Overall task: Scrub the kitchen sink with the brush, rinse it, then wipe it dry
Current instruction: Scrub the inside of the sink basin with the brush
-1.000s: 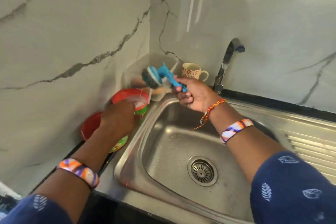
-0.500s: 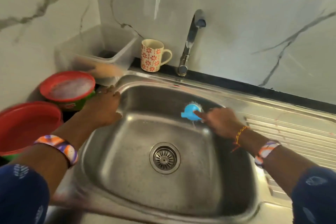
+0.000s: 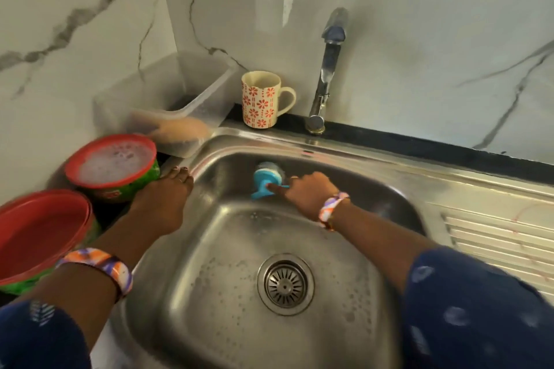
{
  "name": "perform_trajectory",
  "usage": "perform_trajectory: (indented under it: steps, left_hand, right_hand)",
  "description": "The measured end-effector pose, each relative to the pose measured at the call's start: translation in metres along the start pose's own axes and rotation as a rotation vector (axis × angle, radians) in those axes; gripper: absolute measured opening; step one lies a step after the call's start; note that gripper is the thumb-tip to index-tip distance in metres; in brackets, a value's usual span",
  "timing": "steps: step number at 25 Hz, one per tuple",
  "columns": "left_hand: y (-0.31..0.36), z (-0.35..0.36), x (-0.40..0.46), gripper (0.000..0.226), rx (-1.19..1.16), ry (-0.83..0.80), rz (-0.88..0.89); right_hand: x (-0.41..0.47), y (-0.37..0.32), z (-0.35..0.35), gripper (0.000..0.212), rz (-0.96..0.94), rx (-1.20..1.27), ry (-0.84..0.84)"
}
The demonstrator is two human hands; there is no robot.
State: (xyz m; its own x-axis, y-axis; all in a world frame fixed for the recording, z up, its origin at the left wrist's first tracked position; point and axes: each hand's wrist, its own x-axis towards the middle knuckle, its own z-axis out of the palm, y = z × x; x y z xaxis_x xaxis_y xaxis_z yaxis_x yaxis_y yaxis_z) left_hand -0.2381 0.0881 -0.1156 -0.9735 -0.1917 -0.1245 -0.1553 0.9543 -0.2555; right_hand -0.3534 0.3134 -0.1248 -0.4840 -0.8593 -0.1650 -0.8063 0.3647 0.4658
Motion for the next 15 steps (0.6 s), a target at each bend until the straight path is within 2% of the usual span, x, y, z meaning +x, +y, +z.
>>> perform_trajectory:
  steps: [5, 7, 9, 15]
  left_hand:
    - [0.006, -0.005, -0.006, 0.062, 0.067, 0.021, 0.002]
    - [0.006, -0.004, -0.006, 0.061, 0.064, 0.028, 0.009]
    - [0.004, -0.003, -0.005, 0.061, 0.052, 0.046, 0.021]
    - [0.000, 0.003, 0.001, 0.064, 0.145, 0.044, 0.059]
  right_hand:
    - [-0.125, 0.041, 0.004, 0.044, 0.278, -0.009, -0.318]
    - [-0.136, 0.039, -0.001, 0.044, 0.300, -0.041, -0.398]
    - [-0.110, 0.030, -0.001, 0.047, 0.248, -0.047, -0.362]
    - [0.039, -0.040, -0.007, 0.047, 0.040, 0.042, -0.096]
